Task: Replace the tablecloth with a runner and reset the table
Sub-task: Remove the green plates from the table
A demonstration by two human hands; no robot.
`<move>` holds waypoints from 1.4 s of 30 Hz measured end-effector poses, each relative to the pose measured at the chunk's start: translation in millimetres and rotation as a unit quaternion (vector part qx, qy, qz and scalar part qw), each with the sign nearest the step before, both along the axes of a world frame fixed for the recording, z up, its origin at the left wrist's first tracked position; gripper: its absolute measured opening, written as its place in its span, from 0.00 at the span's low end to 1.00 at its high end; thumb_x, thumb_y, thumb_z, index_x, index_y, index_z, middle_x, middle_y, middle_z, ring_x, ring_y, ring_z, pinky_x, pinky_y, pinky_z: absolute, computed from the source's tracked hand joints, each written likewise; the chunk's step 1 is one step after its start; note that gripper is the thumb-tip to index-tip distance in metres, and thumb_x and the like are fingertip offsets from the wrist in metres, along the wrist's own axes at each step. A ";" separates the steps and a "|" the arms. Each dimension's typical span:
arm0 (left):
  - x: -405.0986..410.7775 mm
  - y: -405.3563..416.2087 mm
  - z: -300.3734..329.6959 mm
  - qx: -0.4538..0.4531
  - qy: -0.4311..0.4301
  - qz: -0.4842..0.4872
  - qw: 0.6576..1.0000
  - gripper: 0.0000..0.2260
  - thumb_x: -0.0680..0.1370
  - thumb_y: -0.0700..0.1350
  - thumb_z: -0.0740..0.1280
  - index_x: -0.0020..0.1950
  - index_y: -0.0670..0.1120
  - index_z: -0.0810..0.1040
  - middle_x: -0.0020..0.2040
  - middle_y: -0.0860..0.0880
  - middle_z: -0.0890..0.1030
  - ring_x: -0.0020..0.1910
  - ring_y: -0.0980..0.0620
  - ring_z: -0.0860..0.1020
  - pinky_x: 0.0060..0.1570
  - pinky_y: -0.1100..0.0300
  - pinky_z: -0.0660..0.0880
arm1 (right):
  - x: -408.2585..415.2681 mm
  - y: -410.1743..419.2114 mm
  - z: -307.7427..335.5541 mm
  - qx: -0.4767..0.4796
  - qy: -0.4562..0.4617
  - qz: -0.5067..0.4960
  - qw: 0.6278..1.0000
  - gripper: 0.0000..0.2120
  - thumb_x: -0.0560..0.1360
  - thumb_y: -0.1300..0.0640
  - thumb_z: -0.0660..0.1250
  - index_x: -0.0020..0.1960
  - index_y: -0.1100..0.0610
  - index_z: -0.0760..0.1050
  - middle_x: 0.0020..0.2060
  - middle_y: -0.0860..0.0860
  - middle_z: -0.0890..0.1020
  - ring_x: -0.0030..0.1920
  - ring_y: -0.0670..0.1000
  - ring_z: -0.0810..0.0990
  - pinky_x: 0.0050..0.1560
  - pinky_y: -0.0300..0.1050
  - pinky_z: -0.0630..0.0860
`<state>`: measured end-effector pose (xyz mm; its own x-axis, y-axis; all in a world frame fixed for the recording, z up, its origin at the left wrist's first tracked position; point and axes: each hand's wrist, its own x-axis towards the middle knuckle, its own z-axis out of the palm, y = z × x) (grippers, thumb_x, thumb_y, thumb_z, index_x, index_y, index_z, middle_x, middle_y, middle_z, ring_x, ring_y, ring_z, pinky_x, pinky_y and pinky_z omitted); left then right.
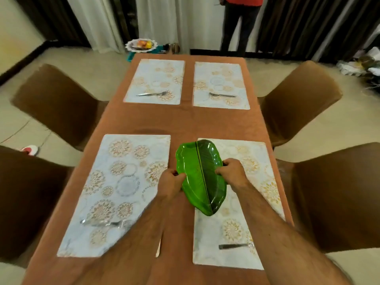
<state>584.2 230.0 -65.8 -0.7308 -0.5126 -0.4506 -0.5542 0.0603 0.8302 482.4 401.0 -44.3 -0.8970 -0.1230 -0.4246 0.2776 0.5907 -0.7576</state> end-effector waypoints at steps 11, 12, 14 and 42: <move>206.0 -157.8 65.5 0.031 0.051 0.177 0.982 0.06 0.78 0.35 0.66 0.54 0.38 0.78 0.47 0.40 0.83 0.42 0.46 0.83 0.38 0.52 0.82 | 152.8 -196.9 56.0 -0.133 -0.069 0.179 0.972 0.08 0.67 0.68 0.71 0.40 0.58 0.75 0.36 0.59 0.81 0.33 0.56 0.80 0.35 0.49 0.80; 232.5 -173.5 66.3 0.023 0.054 0.190 0.980 0.06 0.76 0.37 0.67 0.52 0.39 0.78 0.45 0.42 0.84 0.41 0.48 0.84 0.38 0.52 0.82 | 176.2 -215.5 61.4 -0.135 -0.074 0.193 0.969 0.08 0.69 0.70 0.70 0.41 0.59 0.75 0.36 0.58 0.80 0.33 0.55 0.80 0.33 0.46 0.79; 287.0 -204.6 68.0 -0.006 0.039 0.222 0.974 0.09 0.72 0.43 0.69 0.50 0.41 0.80 0.44 0.42 0.84 0.42 0.45 0.84 0.42 0.47 0.83 | 223.8 -249.9 67.9 -0.137 -0.087 0.221 0.962 0.06 0.71 0.70 0.69 0.42 0.61 0.75 0.35 0.58 0.80 0.32 0.54 0.79 0.29 0.42 0.76; 616.4 -628.2 76.0 -0.088 0.033 0.424 0.901 0.07 0.66 0.51 0.67 0.40 0.51 0.80 0.43 0.47 0.85 0.44 0.44 0.84 0.48 0.43 0.81 | 516.9 -741.0 81.9 -0.154 -0.133 0.394 0.896 0.07 0.71 0.71 0.68 0.42 0.61 0.73 0.33 0.59 0.78 0.23 0.50 0.77 0.23 0.38 0.73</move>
